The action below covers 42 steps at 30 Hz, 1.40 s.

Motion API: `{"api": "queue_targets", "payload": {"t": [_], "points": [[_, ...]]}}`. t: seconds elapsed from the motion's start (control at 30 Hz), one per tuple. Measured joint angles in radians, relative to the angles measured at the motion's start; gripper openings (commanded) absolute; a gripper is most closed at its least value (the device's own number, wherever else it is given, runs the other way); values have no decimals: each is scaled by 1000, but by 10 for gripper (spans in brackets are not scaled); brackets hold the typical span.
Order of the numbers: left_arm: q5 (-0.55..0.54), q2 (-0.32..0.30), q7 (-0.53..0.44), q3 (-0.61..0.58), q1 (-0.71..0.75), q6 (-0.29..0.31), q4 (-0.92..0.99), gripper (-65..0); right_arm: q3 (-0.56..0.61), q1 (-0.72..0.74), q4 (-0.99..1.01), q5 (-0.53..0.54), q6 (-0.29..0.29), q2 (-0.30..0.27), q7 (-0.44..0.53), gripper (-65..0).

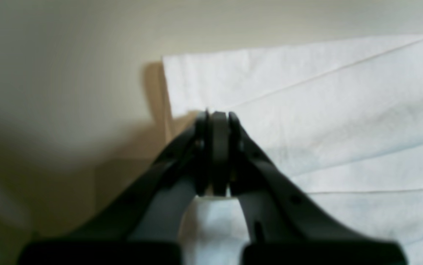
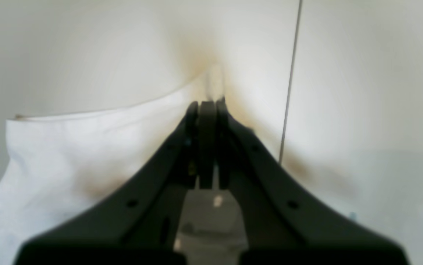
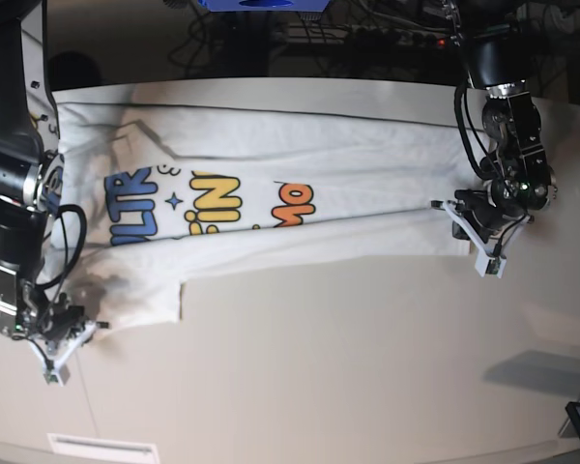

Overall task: Fold the T-shirt properly
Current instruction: 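Pinch the hem side with the right gripper and fold it inward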

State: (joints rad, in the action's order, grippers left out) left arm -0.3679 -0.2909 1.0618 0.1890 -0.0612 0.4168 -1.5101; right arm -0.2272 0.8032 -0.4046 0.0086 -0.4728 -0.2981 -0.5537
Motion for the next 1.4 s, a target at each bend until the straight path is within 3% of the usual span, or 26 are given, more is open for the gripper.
{"api": "queue_targets", "payload": {"t": [0.2, 0.37, 0.5, 0.77, 0.97, 1.4], "points": [[0, 0, 0, 1, 0, 0, 0, -650, -2, -81, -207, 2, 0, 3, -188, -650], [0, 0, 0, 1, 0, 0, 0, -650, -2, -168, -447, 114, -2, 13, -341, -650], [0, 0, 0, 0, 0, 0, 0, -650, -2, -237, -603, 130, 3, 15, -469, -650], [0, 0, 1, 0, 10, 0, -15, -650, -2, -348, -889, 142, 3, 48, -631, -650], [0, -3, 4, 0, 46, 0, -122, -650, -94, -410, -1043, 142, 3, 69, -732, -650], [0, -14, 67, -1, 67, 0, -155, -650, -109, -602, -1254, 140, 3, 110, -747, -650]]}}
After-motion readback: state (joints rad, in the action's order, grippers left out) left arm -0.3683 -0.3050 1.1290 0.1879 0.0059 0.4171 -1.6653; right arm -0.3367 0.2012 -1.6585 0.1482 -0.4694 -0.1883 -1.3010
